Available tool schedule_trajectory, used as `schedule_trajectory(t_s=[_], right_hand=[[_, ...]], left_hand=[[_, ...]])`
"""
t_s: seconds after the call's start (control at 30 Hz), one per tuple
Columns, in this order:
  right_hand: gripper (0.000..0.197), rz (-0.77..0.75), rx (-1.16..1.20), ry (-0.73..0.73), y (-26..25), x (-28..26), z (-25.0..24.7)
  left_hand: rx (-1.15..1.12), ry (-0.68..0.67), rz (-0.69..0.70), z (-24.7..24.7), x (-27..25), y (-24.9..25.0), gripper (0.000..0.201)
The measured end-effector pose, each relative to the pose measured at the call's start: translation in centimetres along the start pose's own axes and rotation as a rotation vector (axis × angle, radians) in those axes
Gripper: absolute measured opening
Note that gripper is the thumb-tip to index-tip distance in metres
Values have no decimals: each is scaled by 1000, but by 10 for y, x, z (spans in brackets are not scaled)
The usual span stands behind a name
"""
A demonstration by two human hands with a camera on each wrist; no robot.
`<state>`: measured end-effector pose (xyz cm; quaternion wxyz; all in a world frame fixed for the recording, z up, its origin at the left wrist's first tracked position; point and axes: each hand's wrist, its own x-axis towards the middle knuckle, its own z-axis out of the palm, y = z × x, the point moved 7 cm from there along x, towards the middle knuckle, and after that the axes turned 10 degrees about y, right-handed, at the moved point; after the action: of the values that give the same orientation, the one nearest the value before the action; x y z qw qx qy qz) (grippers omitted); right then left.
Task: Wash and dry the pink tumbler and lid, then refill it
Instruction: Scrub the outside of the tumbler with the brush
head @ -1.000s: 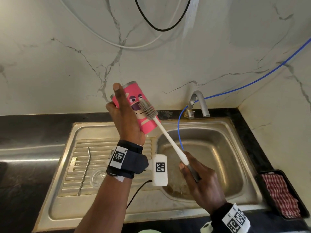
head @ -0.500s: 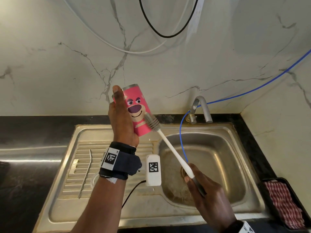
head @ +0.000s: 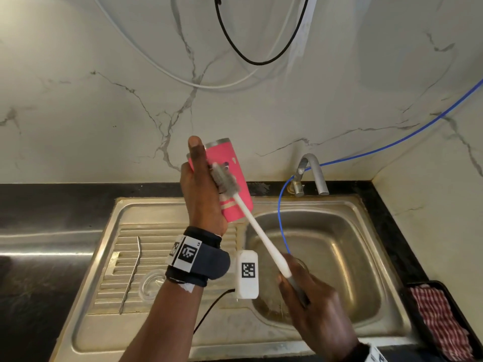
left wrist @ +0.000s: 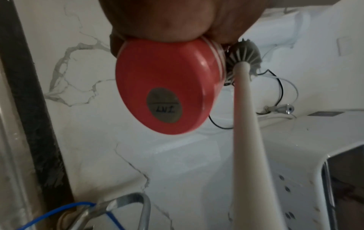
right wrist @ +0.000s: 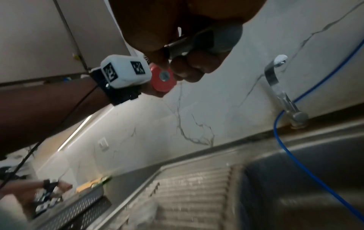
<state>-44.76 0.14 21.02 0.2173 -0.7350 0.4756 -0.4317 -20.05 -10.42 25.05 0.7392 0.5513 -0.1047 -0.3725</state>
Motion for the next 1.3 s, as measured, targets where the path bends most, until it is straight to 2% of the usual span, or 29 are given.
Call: schedule_trajectory(t_s=[0.07, 0.1, 0.2, 0.27, 0.37, 0.47, 0.6, 0.8, 0.9, 1.0, 1.2, 1.3], right_hand=[[47, 13, -10, -28, 1, -9, -2], [47, 15, -19, -22, 0, -7, -2], [49, 2, -58, 28, -3, 9, 3], [51, -9, -66, 36, -4, 14, 7], [47, 7, -56, 20, -1, 3, 3], [46, 29, -36, 5, 1, -3, -4], [48, 19, -83, 57, -2, 20, -3], [46, 90, -18, 45, 12, -3, -9], [48, 83, -24, 53, 8, 4, -8], [48, 59, -56, 85, 5, 19, -4], [44, 95, 9, 19, 2, -7, -7], [46, 85, -5, 33, -3, 5, -8]], left_hand=[[3, 21, 6, -5, 3, 0, 61], [6, 15, -7, -5, 1, -2, 63], [28, -13, -73, 2, -12, -11, 89], [44, -15, -65, 5, -13, -9, 100], [16, 6, -29, 3, -6, 0, 106], [65, 40, -31, -1, -5, 2, 96], [100, 5, -93, 4, -17, -10, 110], [108, -29, -79, 2, -10, -2, 88], [124, -88, -101, 6, -19, -7, 73], [113, -109, -136, 14, -34, -12, 71], [77, -22, -61, 6, -17, 2, 68], [81, -29, -75, 9, -25, -5, 74]])
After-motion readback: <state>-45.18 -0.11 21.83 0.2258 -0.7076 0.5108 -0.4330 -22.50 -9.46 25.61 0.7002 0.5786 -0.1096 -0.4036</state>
